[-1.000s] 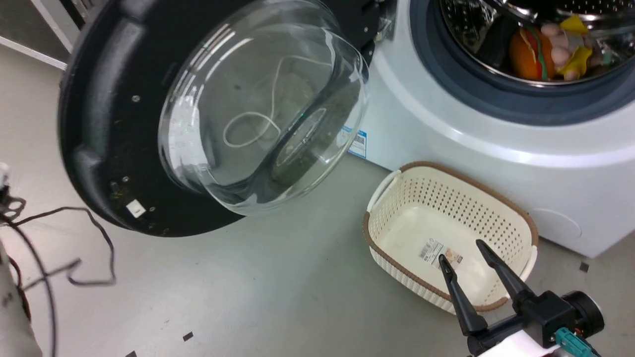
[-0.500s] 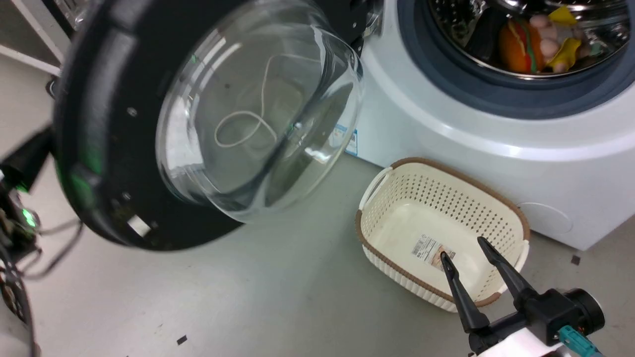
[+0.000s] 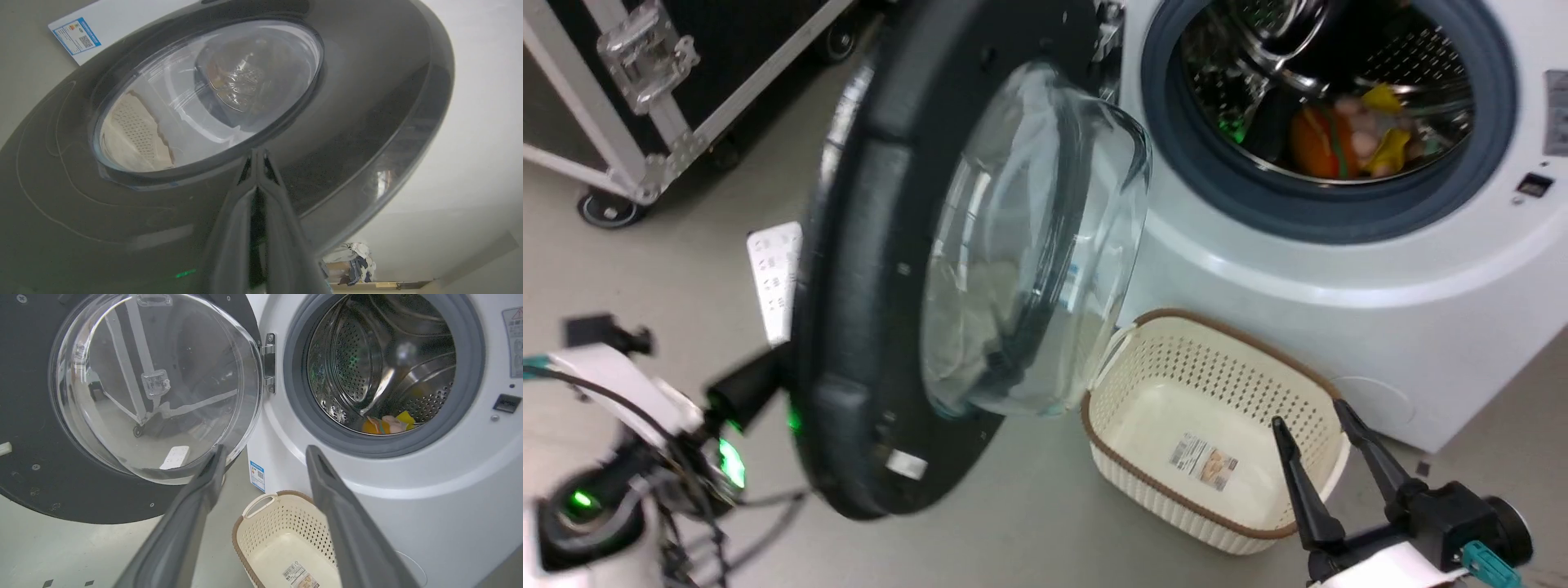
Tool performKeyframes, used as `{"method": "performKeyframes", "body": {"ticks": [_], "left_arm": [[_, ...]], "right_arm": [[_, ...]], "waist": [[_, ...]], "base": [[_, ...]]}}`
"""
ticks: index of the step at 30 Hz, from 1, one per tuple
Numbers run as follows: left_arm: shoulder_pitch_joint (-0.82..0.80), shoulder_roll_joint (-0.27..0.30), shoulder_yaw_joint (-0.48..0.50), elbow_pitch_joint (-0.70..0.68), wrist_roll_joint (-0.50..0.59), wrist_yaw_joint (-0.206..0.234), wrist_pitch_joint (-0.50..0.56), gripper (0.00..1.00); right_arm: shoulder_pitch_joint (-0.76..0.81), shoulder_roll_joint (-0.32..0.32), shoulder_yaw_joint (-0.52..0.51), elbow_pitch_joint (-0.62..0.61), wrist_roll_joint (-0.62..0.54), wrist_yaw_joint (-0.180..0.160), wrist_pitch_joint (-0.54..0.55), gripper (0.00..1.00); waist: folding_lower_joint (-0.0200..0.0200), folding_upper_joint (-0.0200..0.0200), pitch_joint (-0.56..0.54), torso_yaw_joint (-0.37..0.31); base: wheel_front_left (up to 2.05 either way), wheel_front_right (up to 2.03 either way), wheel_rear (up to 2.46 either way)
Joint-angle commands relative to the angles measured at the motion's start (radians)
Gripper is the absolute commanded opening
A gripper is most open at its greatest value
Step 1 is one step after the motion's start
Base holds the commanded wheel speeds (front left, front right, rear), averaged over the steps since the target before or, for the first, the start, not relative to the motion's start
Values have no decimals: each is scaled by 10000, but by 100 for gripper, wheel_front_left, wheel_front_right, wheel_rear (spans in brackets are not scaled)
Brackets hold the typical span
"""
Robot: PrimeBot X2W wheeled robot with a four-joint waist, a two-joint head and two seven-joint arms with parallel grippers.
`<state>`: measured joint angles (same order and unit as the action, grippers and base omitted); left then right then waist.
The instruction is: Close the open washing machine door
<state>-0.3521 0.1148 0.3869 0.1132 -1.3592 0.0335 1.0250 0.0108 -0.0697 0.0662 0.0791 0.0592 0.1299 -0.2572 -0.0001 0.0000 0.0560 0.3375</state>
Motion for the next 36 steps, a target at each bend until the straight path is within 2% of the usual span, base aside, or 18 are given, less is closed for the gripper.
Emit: {"method": "performKeyframes", "body": {"ticks": [1, 6, 9, 15, 17, 18, 19, 21, 22, 23, 24, 25, 30, 36], "left_arm": [[406, -207, -186, -232, -107, 9, 64, 0], [1640, -609, -1130, -1110, -576, 117, -261, 0], [2441, -637, -2138, -1342, -1573, 221, -956, 0], [3354, -642, -4510, -1288, -2639, -182, -2931, 0], [3338, -643, -5077, -1145, -2921, -373, -3599, 0], [3338, -643, -5077, -1145, -2921, -373, -3599, 0], [3152, -643, -5523, -913, -3303, -574, -4376, 0], [3011, -644, -5761, -769, -3501, -689, -4766, 0], [2662, -644, -6226, -510, -3820, -894, -5488, 0], [2662, -644, -6226, -510, -3820, -894, -5488, 0], [2213, -644, -6670, -242, -4082, -1060, -6129, 0], [2213, -644, -6670, -242, -4082, -1060, -6129, 0], [840, -644, -7512, 463, -4533, -1331, -7510, 0], [-919, -645, -8038, 1564, -5019, -1503, -8901, 0]], "right_arm": [[114, 64, -142, 31, -87, 8, -42, 100], [190, 150, -695, 82, -198, 8, -43, 100], [195, 173, -889, 57, -246, 8, -40, 100], [129, 188, -1028, -116, -335, 8, 85, 100], [64, 190, -1005, -196, -355, 8, 130, 100], [64, 190, -1005, -196, -355, 8, 130, 100], [-3, 191, -1011, -272, -370, 8, 154, 100], [-34, 191, -1035, -299, -371, 8, 156, 100], [-131, 192, -1041, -355, -365, 8, 159, 100], [-131, 192, -1041, -355, -365, 8, 159, 100], [-238, 192, -1074, -389, -351, 8, 148, 100], [-238, 192, -1074, -389, -351, 8, 148, 100], [-485, 193, -1220, -344, -219, 8, 95, 100], [-704, 194, -1217, -92, 44, 8, 13, 100]], "waist": [[1, 0, -231, -199], [1, 0, -504, -728], [1, 0, -537, -1175], [1, 0, -212, -2239], [1, 0, 10, -2681], [1, 0, 10, -2681], [1, 0, 246, -3104], [1, 0, 358, -3308], [1, 0, 659, -3779], [1, 0, 659, -3779], [1, 0, 941, -4220], [1, 0, 941, -4220], [1, 0, 1614, -5252], [1, 0, 2134, -6193]], "base": [[0, 0, 0], [0, 0, 0], [0, 0, 0], [0, 0, 0], [0, 0, 0], [0, 0, 0], [0, 0, 0], [0, 0, 0], [0, 0, 0], [0, 0, 0], [0, 0, 0], [0, 0, 0], [0, 0, 0], [0, 0, 0]]}}
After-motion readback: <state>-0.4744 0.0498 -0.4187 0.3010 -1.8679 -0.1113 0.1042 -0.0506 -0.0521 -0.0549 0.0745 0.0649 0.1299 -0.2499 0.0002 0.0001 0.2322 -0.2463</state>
